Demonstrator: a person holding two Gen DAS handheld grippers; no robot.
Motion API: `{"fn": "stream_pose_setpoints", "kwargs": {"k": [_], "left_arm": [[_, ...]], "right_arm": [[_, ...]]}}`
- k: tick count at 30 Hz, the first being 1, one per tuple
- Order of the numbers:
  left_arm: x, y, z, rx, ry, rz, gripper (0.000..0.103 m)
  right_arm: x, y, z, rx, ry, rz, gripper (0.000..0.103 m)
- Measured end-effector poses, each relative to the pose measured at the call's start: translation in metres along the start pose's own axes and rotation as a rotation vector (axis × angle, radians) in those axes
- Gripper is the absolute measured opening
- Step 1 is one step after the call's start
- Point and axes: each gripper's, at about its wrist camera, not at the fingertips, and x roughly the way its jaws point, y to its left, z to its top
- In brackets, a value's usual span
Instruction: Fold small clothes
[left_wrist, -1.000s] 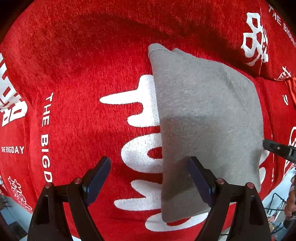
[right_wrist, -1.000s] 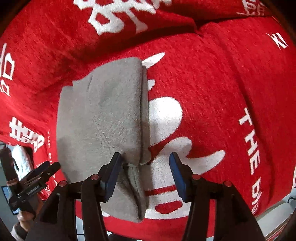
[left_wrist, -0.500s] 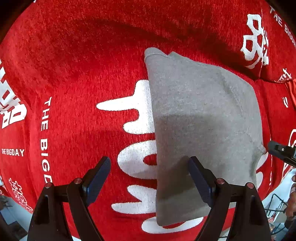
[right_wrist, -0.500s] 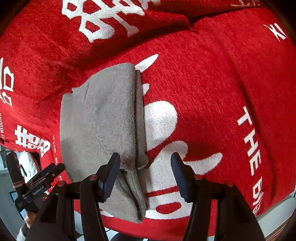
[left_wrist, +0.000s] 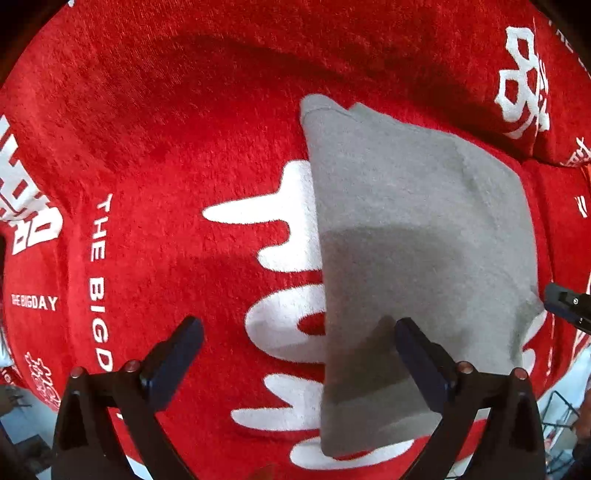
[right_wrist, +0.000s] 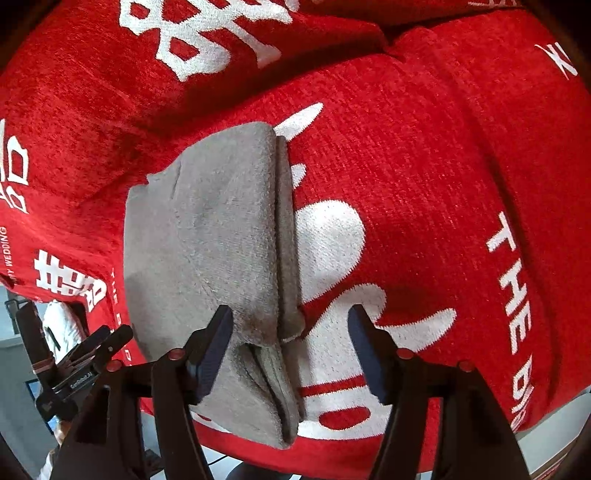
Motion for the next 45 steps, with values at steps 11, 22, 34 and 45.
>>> {"fn": "stream_pose_setpoints", "kwargs": {"k": [11, 22, 34, 45], "left_arm": [[0.005, 0.016, 0.017, -0.048, 0.002, -0.078, 0.103], [0.034, 0.036, 0.042, -0.127, 0.054, -0.319, 0.103], [0.078, 0.010, 0.055, -0.092, 0.146, -0.489, 0.103], [0.075, -0.020, 0.055, -0.024, 0.099, -0.454, 0.103]], "right_arm": [[0.011, -0.009, 0.015, 0.016, 0.031, 0.136, 0.084], [0.034, -0.027, 0.028, 0.072, 0.106, 0.332, 0.084], [0.067, 0.001, 0.048, -0.016, 0.178, 0.479, 0.085], [0.082, 0.026, 0.050, -0.049, 0.170, 0.465, 0.057]]}}
